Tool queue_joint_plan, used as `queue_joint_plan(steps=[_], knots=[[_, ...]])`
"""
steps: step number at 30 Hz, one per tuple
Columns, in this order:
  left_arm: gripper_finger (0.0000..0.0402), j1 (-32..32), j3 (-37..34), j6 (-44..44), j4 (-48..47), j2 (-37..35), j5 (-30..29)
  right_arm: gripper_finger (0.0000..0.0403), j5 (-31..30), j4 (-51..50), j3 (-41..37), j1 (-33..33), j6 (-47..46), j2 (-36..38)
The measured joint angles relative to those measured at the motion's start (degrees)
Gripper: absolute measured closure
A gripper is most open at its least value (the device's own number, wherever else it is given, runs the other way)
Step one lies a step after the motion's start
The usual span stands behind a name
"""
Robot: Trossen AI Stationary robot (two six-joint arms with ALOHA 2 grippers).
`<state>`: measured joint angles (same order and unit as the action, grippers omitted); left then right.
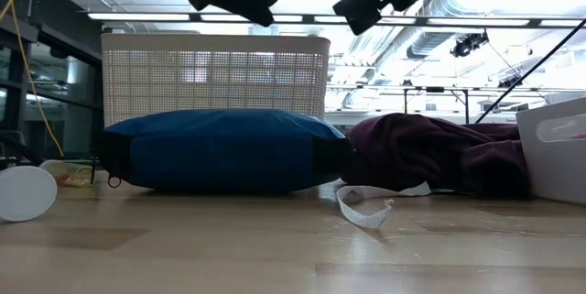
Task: Pick & Place Medicine items
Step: Put the blue pill bottle into the black bin
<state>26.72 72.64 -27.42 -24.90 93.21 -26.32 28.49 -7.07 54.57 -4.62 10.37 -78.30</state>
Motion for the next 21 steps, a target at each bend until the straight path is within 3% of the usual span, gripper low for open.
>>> queue_joint_plan(steps=[8, 16, 21], knots=[[0.0231, 0.1, 0.0, 1.6, -2.0, 0.0, 8.1, 0.0229, 0.0, 0.0, 0.0, 0.0, 0.0, 0.0], [0.0231, 0.3, 0.0, 3.3, -6.0, 0.1, 9.5, 0.0229, 0.0, 0.0, 0.0, 0.0, 0.0, 0.0], [0.0231, 1.8, -0.1, 4.9, -6.9, 0.1, 17.0, 0.0229, 0.0, 0.0, 0.0, 0.0, 0.0, 0.0]])
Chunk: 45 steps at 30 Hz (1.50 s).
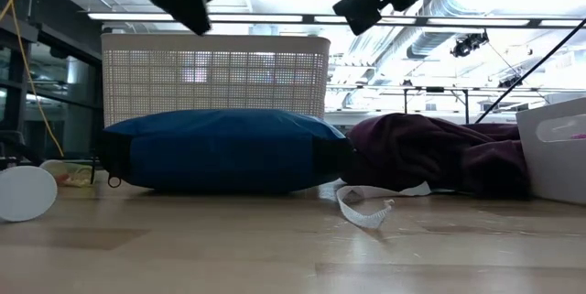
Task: Pick & Place Medicine items
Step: Put the blue pill bottle into the black bin
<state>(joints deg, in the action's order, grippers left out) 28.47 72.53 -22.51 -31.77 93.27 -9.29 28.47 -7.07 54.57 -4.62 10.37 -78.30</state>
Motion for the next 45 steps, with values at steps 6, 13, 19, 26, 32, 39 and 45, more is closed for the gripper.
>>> queue_joint_plan(steps=[6, 13, 19, 26, 32, 39, 45], knots=[[0.0231, 2.7, -1.3, 0.9, -1.3, 0.0, 0.6, 0.0229, 0.0, 0.0, 0.0, 0.0, 0.0, 0.0], [0.0231, 5.2, -7.5, -2.3, 3.4, 0.0, 0.2, 0.0229, 0.0, 0.0, 0.0, 0.0, 0.0, 0.0], [0.0231, 8.1, -10.3, -6.0, 4.5, -0.6, -0.5, 0.0229, 0.0, 0.0, 0.0, 0.0, 0.0, 0.0], [0.0231, 13.0, -15.3, -9.5, 4.6, -4.8, -5.7, 0.0229, 0.0, 0.0, 0.0, 0.0, 0.0, 0.0], [0.0231, 15.0, -19.8, -9.8, 5.5, -7.0, -5.9, 0.0229, 0.0, 0.0, 0.0, 0.0, 0.0, 0.0], [0.0231, 15.4, -23.5, -9.0, 7.1, -8.7, -5.5, 0.0229, 0.0, 0.0, 0.0, 0.0, 0.0, 0.0], [0.0231, 15.3, -25.1, -7.3, 8.2, -8.7, -4.3, 0.0229, 0.0, 0.0, 0.0, 0.0, 0.0, 0.0]])
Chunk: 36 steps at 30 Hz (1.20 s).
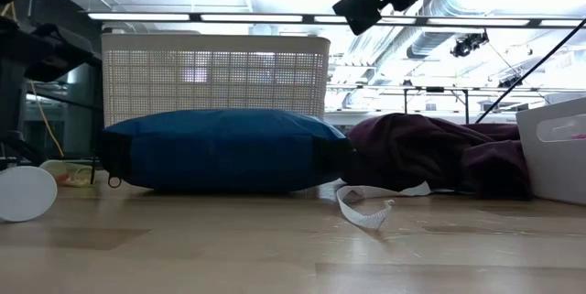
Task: Pick & Place Medicine items
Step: Put the blue pill bottle into the black bin
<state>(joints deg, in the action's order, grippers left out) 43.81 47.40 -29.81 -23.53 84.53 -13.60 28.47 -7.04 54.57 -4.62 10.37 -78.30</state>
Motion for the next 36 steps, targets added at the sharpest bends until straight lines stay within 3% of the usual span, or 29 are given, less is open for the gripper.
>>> queue_joint_plan(steps=[36], knots=[[0.0231, -2.1, 0.0, 5.0, 3.2, 7.1, -0.2, 0.0229, 0.0, 0.0, 0.0, 0.0, 0.0, 0.0]])
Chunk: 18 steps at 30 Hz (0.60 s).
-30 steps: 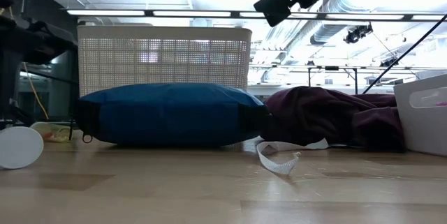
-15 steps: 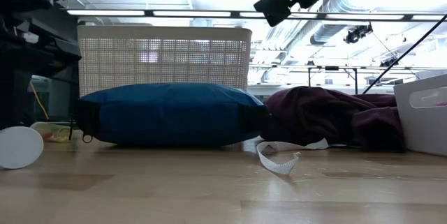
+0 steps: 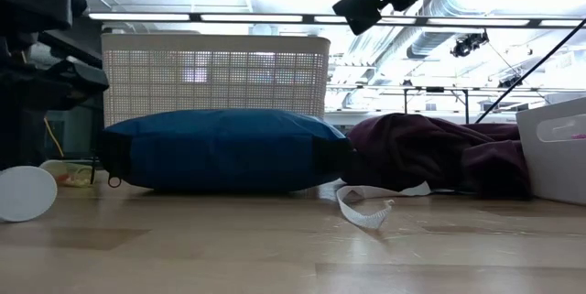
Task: Pick & Place Medicine items
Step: Put the blue pill bottle into the black bin
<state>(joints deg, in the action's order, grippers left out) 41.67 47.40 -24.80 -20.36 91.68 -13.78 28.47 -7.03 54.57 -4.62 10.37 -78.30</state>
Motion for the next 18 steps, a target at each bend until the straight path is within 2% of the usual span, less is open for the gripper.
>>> queue_joint_plan(steps=[11, 18], knots=[[0.0235, -0.3, 0.0, 0.0, 1.2, 1.0, -1.3, 0.0229, 0.0, 0.0, 0.0, 0.0, 0.0, 0.0], [0.0264, -0.3, 0.0, 0.0, 1.7, 1.4, -1.1, 0.0229, 0.0, 0.0, 0.0, 0.0, 0.0, 0.0]])
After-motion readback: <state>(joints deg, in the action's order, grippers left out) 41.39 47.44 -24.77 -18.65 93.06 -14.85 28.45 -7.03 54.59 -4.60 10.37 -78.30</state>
